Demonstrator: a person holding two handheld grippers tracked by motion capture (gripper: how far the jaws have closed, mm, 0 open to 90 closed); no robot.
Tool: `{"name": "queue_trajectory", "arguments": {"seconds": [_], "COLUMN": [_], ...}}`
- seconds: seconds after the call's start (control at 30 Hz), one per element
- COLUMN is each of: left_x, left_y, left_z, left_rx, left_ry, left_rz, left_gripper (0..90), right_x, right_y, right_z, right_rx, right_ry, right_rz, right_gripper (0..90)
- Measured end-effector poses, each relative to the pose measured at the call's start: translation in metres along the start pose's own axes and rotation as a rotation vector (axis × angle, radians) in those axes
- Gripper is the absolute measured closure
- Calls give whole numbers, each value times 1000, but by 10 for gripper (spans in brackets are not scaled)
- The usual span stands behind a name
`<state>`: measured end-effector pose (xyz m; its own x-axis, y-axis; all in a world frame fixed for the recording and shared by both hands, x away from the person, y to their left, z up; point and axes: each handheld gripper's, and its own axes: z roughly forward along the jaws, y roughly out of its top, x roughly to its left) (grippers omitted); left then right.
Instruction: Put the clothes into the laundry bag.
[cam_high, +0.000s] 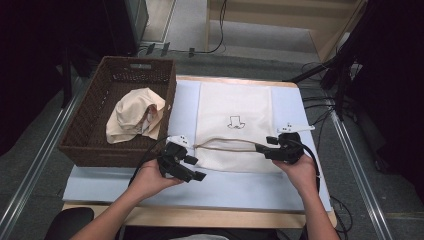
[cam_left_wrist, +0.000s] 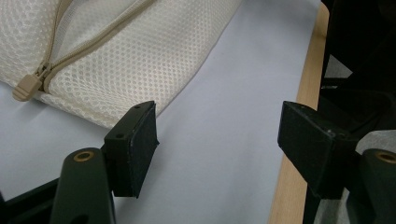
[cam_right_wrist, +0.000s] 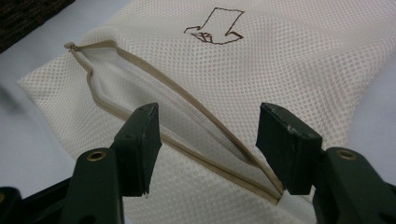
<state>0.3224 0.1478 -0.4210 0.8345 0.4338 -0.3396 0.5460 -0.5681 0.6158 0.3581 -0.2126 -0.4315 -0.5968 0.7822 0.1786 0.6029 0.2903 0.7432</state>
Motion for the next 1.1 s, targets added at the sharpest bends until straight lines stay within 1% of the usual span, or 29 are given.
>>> {"name": "queue_trajectory", "arguments": {"seconds": [0.13,0.27,0.4,0.53,0.57,0.8,0.93,1.1], "left_x": [0,-1,-2,-3,-3,-2,-4,-6], "left_y": [0,1,1,1,1,1,2,3], "left_z": [0,2,3,3,3,1,-1,-2], "left_rx": [-1,12,20,29,25,40,50,44], "left_ry": [1,6,5,7,8,2,7,10], "left_rz": [9,14,22,29,28,19,17,20], "left_gripper": [297,296,299,301,302,312,314,314], "right_x": [0,-1,-1,-1,-1,-1,-1,0], "right_y": [-1,-2,-3,-3,-3,-3,-3,-3], "right_z": [-1,-2,-1,-1,-1,0,1,1], "right_rx": [-4,-4,-5,-6,-6,-6,-8,-8], "right_ry": [-2,-5,-2,0,1,4,5,6], "right_rz": [0,-5,5,9,11,4,-1,-2], "right_gripper": [399,383,356,349,346,342,341,340]}}
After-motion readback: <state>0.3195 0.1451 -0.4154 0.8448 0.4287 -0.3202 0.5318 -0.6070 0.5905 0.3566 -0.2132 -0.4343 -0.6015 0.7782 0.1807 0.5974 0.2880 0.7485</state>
